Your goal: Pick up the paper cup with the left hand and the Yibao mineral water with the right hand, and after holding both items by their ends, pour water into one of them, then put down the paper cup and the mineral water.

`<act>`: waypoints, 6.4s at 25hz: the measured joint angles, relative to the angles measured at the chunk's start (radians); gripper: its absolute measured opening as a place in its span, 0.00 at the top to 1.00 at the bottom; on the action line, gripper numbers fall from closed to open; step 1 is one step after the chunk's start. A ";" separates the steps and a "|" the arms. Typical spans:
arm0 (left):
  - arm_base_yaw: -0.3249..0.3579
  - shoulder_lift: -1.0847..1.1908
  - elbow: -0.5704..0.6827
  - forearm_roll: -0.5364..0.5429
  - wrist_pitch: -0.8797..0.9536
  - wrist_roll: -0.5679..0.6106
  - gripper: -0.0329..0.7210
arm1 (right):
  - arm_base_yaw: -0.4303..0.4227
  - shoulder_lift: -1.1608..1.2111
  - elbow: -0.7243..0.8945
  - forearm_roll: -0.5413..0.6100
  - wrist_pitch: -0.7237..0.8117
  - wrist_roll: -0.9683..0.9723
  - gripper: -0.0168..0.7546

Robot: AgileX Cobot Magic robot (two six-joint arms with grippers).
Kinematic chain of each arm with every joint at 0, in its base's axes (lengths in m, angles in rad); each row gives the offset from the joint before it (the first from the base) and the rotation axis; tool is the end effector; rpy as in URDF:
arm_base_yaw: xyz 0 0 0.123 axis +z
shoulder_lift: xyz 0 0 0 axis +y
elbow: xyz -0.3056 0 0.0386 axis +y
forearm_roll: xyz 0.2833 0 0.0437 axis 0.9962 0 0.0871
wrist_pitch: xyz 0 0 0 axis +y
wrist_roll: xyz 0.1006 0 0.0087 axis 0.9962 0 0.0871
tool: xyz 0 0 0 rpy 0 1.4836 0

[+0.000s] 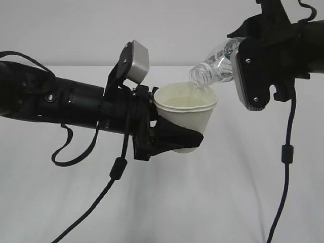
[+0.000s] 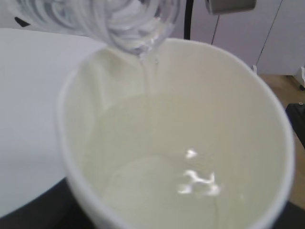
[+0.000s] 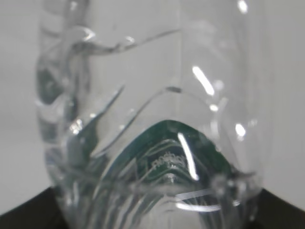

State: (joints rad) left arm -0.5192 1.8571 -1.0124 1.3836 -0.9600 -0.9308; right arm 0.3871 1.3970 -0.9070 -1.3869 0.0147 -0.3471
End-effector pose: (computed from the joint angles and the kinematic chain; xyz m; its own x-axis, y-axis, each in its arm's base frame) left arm 0.3042 -0.2674 0.1938 -0.1066 0.2766 -0.9550 0.9929 0.0812 -0.0874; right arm 0.3233 0.1301 0.2961 0.4196 -0.8944 0.1549 -0.3011 -0.2982 -0.9058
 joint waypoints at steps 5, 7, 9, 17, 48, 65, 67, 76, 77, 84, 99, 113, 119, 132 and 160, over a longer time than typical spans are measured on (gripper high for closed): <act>0.000 0.000 0.000 0.000 0.000 0.000 0.35 | 0.000 0.000 0.000 0.000 0.000 0.000 0.39; 0.000 0.000 0.000 0.000 0.000 0.000 0.35 | 0.000 0.000 0.000 0.000 0.002 0.000 0.39; 0.000 0.000 0.000 0.000 0.000 0.000 0.35 | 0.000 0.000 0.000 0.000 0.002 0.000 0.39; 0.000 0.000 0.000 -0.021 0.005 -0.002 0.35 | 0.000 0.000 0.000 0.000 0.002 0.019 0.39; 0.000 0.000 0.000 -0.082 0.097 -0.002 0.35 | 0.000 0.000 0.000 -0.001 0.002 0.308 0.39; 0.000 0.000 0.000 -0.176 0.117 0.043 0.35 | 0.000 0.000 0.000 -0.001 -0.015 0.645 0.39; 0.000 0.000 0.000 -0.192 0.126 0.050 0.35 | 0.000 0.000 0.000 -0.001 -0.022 0.684 0.39; 0.000 0.000 0.000 -0.223 0.165 0.070 0.35 | 0.000 0.000 0.000 -0.001 -0.050 0.784 0.39; 0.000 0.000 0.000 -0.230 0.167 0.074 0.35 | 0.000 0.000 0.000 -0.001 -0.050 0.789 0.39; 0.000 0.000 0.000 -0.308 0.203 0.135 0.35 | 0.000 0.000 0.000 0.001 -0.052 0.823 0.39; 0.000 0.000 0.000 -0.403 0.257 0.192 0.35 | -0.002 0.000 0.000 0.020 -0.056 0.915 0.39; 0.054 0.000 0.000 -0.420 0.262 0.194 0.35 | -0.025 0.031 -0.001 0.022 -0.062 0.991 0.39; 0.072 0.000 0.000 -0.424 0.262 0.194 0.35 | -0.025 0.037 -0.001 0.030 -0.064 0.998 0.39; 0.074 0.000 0.000 -0.426 0.262 0.194 0.35 | -0.025 0.037 -0.001 0.110 -0.064 1.005 0.39; 0.100 0.000 0.000 -0.454 0.288 0.209 0.35 | -0.219 0.041 -0.001 0.295 -0.239 1.005 0.39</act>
State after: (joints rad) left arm -0.4196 1.8571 -1.0124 0.9300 -0.6715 -0.7217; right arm 0.1685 1.4377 -0.9078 -1.0919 -0.2241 0.6580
